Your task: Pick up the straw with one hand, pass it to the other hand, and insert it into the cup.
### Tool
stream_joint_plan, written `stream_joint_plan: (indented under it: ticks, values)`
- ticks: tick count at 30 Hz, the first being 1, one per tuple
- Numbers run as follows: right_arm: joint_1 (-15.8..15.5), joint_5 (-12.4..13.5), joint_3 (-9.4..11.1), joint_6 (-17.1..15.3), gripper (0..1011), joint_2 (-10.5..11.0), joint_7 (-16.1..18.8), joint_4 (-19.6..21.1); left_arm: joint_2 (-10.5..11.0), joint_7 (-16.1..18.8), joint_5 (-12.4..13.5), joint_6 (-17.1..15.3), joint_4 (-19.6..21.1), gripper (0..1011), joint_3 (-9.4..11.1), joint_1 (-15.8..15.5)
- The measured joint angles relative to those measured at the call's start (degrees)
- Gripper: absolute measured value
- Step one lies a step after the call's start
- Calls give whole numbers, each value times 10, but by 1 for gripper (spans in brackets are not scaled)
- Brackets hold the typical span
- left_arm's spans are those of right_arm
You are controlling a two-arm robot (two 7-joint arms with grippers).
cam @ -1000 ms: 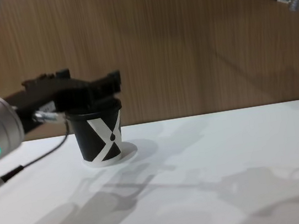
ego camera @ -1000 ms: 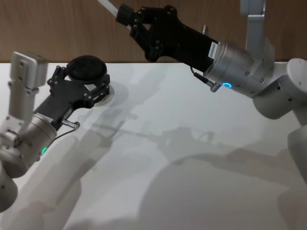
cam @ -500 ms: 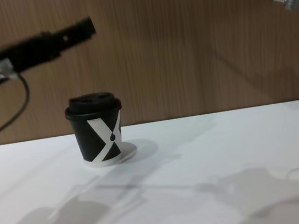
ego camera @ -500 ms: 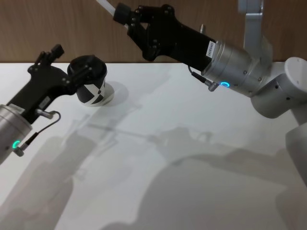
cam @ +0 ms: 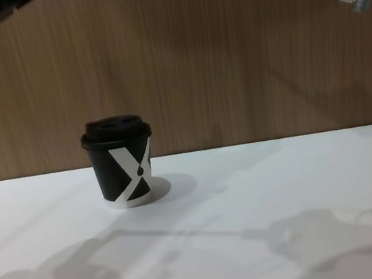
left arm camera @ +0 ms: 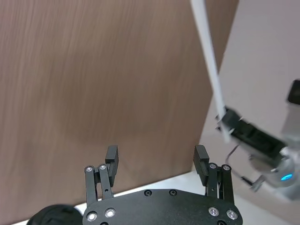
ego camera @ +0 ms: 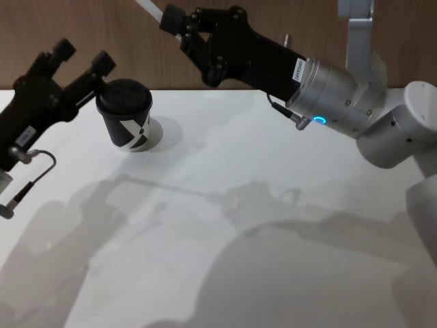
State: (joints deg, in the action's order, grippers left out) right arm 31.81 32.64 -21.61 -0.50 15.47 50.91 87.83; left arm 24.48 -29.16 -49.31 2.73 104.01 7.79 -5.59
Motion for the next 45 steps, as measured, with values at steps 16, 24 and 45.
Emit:
stream_joint_plan:
  ticks: [16,24,45]
  values:
    - [1,0,0,0,10,0,0,0,-8,-155,-113,22,-65,1003,-10,-35]
    - [1,0,0,0,10,0,0,0,-16,-217,-154,19,-104,1003,1,-63]
    - [1,0,0,0,10,0,0,0,-38,-250,-205,-5,-152,1003,35,-119]
